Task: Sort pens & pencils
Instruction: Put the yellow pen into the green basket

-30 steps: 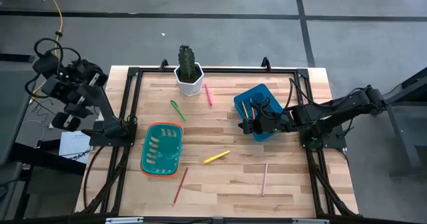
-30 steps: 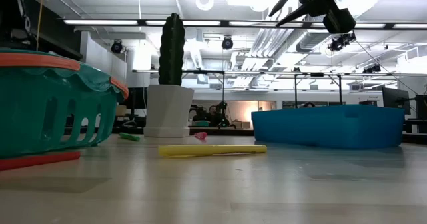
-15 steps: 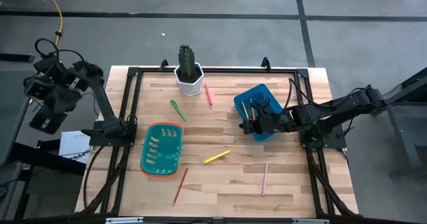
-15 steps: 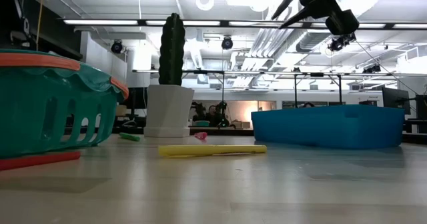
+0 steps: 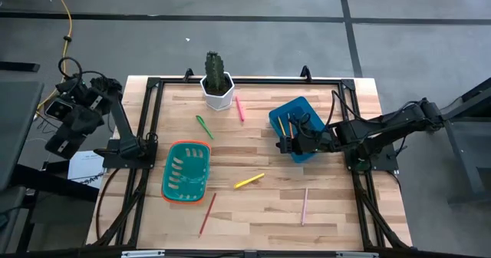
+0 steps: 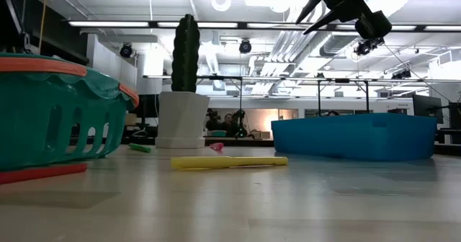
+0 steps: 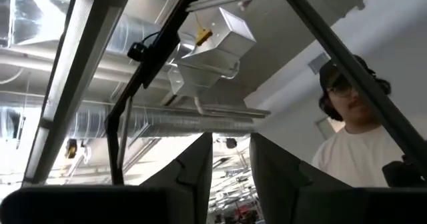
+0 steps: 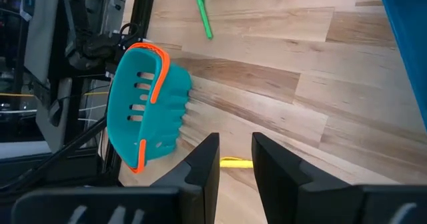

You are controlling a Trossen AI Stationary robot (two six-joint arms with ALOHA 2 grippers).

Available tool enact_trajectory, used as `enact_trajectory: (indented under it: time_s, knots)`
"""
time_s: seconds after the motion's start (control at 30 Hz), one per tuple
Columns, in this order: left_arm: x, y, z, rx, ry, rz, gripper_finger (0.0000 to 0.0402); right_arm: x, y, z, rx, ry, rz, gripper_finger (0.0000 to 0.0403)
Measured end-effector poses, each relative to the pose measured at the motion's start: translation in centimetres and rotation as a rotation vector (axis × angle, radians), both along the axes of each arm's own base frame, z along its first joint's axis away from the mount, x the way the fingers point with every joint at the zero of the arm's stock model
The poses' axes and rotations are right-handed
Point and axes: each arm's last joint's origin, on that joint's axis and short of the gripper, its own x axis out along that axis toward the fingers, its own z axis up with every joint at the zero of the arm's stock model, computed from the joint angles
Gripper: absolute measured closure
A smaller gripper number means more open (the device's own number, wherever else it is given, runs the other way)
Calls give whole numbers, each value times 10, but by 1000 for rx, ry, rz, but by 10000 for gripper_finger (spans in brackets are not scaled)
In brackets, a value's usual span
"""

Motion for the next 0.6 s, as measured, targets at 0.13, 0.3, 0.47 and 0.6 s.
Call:
enact_trajectory:
  time_s: [0.13,0.3,0.47,0.6]
  knots:
    - [-3,3,2,24,-59,44,314,0,0,0,8,-2,-6,322]
    - [-6,9,0,42,-95,84,314,0,0,0,14,-4,-11,322]
    - [-8,14,-2,38,-85,127,314,0,0,0,21,-1,-2,322]
    - [-6,13,-3,43,-45,164,314,-1,0,-1,18,12,5,322]
